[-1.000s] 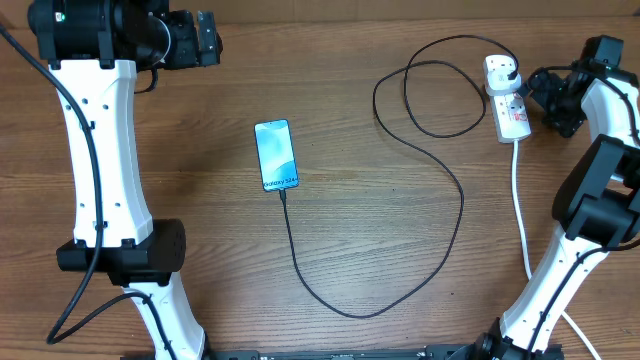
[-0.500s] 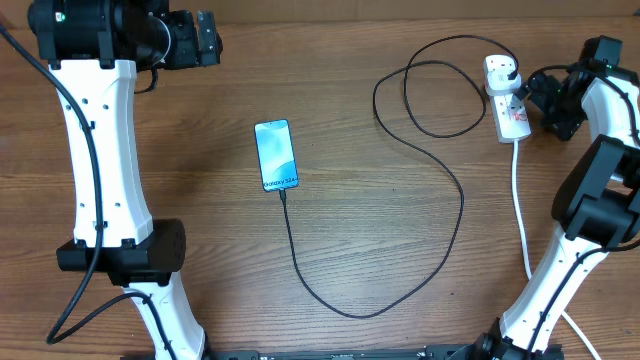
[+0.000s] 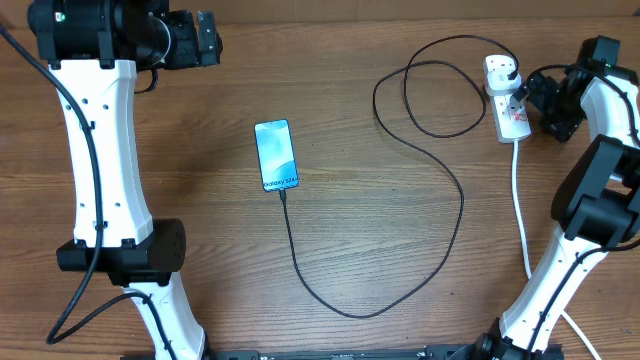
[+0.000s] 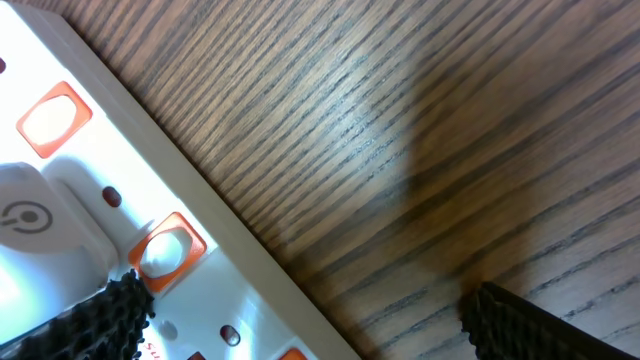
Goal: Plug charger to phone and switch on socket
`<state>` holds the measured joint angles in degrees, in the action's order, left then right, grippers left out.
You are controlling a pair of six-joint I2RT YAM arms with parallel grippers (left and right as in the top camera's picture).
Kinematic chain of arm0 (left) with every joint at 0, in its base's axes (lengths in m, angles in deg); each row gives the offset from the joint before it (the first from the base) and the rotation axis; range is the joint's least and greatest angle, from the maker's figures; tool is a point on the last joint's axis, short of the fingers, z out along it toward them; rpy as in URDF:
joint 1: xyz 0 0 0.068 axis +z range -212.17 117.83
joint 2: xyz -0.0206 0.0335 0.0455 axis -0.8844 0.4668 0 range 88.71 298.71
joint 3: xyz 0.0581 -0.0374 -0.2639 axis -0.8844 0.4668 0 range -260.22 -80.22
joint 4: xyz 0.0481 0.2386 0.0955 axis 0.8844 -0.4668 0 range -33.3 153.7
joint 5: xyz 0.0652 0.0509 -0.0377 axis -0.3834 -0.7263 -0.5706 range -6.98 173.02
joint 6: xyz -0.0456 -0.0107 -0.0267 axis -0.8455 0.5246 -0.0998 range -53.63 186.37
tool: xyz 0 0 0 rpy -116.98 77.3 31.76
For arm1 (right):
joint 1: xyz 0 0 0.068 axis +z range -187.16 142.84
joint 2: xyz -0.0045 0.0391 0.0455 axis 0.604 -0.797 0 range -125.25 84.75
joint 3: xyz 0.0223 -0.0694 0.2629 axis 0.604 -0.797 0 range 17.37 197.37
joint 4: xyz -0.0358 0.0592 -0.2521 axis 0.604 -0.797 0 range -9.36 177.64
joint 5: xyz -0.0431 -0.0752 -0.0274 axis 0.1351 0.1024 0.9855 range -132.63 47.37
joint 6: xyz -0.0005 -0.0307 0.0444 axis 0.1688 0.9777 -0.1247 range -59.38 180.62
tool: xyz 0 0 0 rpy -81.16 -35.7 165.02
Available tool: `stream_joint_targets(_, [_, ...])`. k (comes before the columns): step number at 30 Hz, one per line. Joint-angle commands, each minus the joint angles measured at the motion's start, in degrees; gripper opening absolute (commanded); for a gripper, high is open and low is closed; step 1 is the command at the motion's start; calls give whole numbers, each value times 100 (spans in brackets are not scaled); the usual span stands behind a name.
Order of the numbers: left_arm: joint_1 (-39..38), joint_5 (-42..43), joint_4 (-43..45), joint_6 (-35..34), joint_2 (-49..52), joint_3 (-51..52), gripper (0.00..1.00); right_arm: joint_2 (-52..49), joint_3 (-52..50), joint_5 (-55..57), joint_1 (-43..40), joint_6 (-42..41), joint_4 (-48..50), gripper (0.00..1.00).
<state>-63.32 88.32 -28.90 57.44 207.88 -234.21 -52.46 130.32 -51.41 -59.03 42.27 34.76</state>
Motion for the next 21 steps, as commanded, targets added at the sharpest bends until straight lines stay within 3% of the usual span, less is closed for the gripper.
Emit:
stream_joint_targets(1, [0, -37, 0, -31, 39, 17, 100, -319, -199, -160, 96, -138, -188, 100])
stream_joint_targets(21, [0, -37, 0, -31, 39, 17, 100, -306, -188, -205, 85, -118, -262, 100])
